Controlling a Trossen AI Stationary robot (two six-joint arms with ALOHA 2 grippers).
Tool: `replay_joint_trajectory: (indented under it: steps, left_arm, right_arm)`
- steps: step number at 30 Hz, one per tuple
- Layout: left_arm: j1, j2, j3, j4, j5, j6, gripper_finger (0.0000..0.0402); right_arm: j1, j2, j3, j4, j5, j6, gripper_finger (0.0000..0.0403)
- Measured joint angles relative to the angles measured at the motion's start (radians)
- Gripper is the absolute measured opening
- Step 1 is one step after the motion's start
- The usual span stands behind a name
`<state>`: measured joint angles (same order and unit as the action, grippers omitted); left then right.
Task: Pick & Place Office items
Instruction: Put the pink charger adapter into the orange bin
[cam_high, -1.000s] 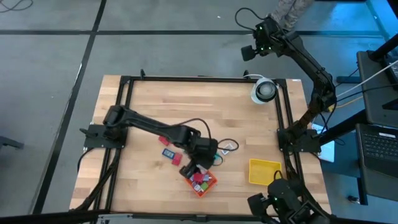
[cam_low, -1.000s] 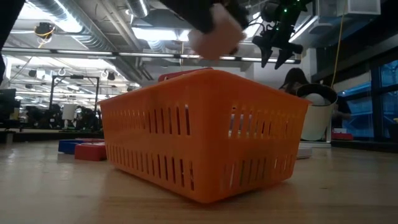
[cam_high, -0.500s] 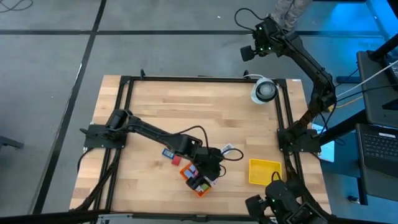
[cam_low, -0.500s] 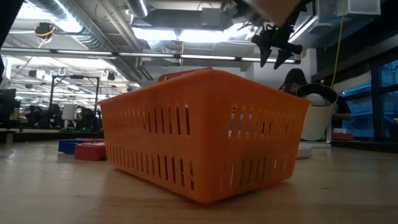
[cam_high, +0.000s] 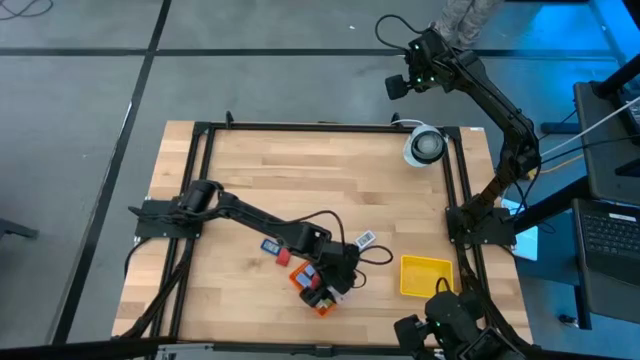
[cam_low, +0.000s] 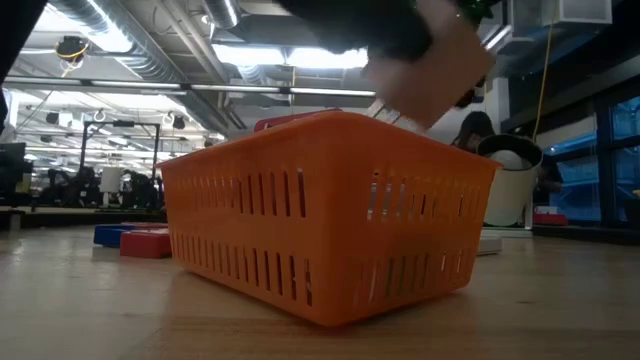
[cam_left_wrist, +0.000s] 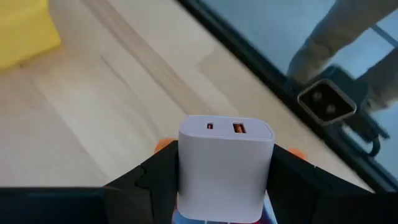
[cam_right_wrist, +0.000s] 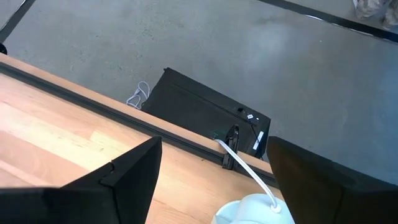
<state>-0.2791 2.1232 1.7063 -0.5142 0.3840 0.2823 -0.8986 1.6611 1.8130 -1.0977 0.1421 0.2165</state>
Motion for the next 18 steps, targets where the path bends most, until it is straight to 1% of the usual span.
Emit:
replay_joint_trajectory:
  steps: [8,10,18]
  left_arm:
    - [0.015,0.042,0.002,-0.093,-0.003,0.029,0.0190]
    - [0.015,0.051,0.004,-0.092,0.013,0.030,0.0190]
    - [0.013,0.050,0.003,-0.087,-0.001,0.035,0.0190]
  right_arm:
    - [0.000,0.000,0.000,0.000,0.007,-0.008,0.0297]
    - [0.000,0.000,0.000,-0.001,0.007,-0.008,0.0297]
    - [0.000,0.000,0.000,-0.004,0.007,-0.012,0.0297]
